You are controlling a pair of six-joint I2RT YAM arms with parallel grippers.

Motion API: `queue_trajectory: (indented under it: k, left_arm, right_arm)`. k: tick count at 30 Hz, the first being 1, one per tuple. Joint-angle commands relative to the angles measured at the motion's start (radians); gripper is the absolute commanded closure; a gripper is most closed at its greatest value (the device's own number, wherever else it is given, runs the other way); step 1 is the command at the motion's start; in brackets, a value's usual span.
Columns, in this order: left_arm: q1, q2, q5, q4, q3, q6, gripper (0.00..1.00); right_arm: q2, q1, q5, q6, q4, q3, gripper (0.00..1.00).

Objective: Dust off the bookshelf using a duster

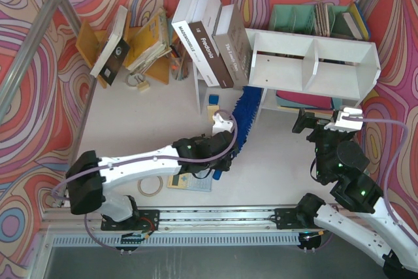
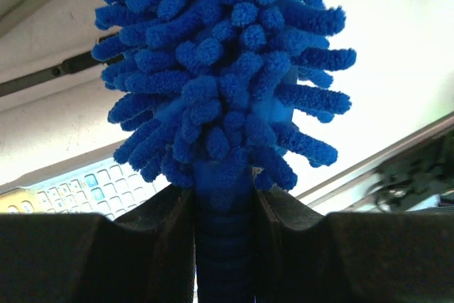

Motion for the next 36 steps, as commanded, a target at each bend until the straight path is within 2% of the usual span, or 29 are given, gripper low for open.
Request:
queue_trajectory:
  k: [1,6,11,23,27,36]
  left_arm:
    - [-0.015,0.082,0.083,-0.045,-0.023,0.082,1.00]
    - [-0.015,0.121,0.131,-0.031,-0.050,0.074,1.00]
    - [-0.015,0.121,0.096,-0.053,-0.027,0.075,1.00]
    - [-0.014,-0.157,-0.086,-0.082,-0.008,0.091,1.00]
    - [-0.015,-0.201,-0.093,-0.060,-0.029,0.095,1.00]
    - [-0.015,-0.033,0.009,-0.116,-0.013,0.053,1.00]
  right_arm:
    - [-0.005,-0.002,0.005,-0.004,0.013,-0.004,0.01]
    - [-0.003,-0.002,0.006,-0.004,0.012,-0.004,0.01]
    - [-0.007,-0.002,0.006,-0.002,0.012,-0.004,0.01]
    - [-0.011,-0.002,0.005,-0.006,0.015,-0.005,0.02]
    - [-0.008,-0.003,0.003,-0.004,0.015,-0.005,0.01]
    - [0.001,-0.003,0.006,-0.005,0.015,-0.004,0.01]
